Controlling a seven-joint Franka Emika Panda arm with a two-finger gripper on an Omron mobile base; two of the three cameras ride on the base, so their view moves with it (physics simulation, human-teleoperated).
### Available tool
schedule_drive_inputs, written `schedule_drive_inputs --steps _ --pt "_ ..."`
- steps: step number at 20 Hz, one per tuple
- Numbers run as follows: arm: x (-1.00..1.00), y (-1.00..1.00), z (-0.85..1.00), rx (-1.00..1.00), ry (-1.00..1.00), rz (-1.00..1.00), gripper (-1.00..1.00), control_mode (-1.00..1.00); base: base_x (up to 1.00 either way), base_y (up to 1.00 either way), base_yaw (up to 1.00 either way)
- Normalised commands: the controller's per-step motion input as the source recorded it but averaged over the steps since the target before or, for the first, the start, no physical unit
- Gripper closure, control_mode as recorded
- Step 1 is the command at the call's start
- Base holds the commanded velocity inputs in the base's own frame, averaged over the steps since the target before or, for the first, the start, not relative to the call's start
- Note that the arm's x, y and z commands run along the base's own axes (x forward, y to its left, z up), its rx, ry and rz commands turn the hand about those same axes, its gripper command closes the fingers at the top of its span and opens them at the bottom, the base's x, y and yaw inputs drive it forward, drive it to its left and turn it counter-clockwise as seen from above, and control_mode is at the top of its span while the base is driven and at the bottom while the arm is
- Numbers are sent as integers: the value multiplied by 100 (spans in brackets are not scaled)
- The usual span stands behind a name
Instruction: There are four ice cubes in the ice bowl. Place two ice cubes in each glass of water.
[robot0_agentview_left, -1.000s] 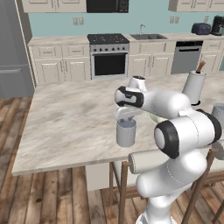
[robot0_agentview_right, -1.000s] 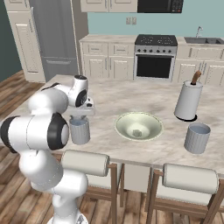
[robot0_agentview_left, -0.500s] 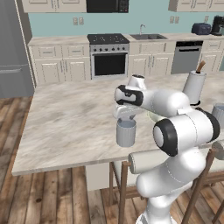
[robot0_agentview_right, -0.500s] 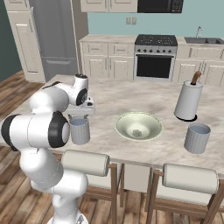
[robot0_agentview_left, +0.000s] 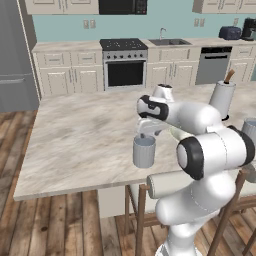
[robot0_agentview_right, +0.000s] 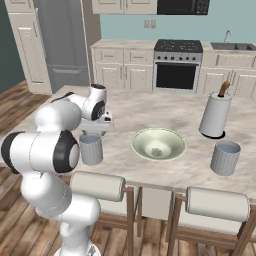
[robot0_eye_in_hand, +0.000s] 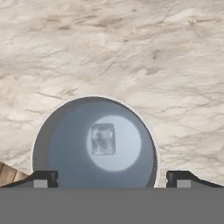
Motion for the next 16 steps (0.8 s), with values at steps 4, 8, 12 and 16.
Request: schedule_drive_inputs --steps 4,8,12,16 --pt "-23 -66 9 0 1 -31 -100 -100 0 0 0" --pt "-35 -74 10 0 0 -44 -100 -100 0 0 0" --pt "-35 -76 1 0 3 -52 -100 -100 0 0 0" --pt "-24 -71 0 0 8 -46 -100 -100 0 0 0"
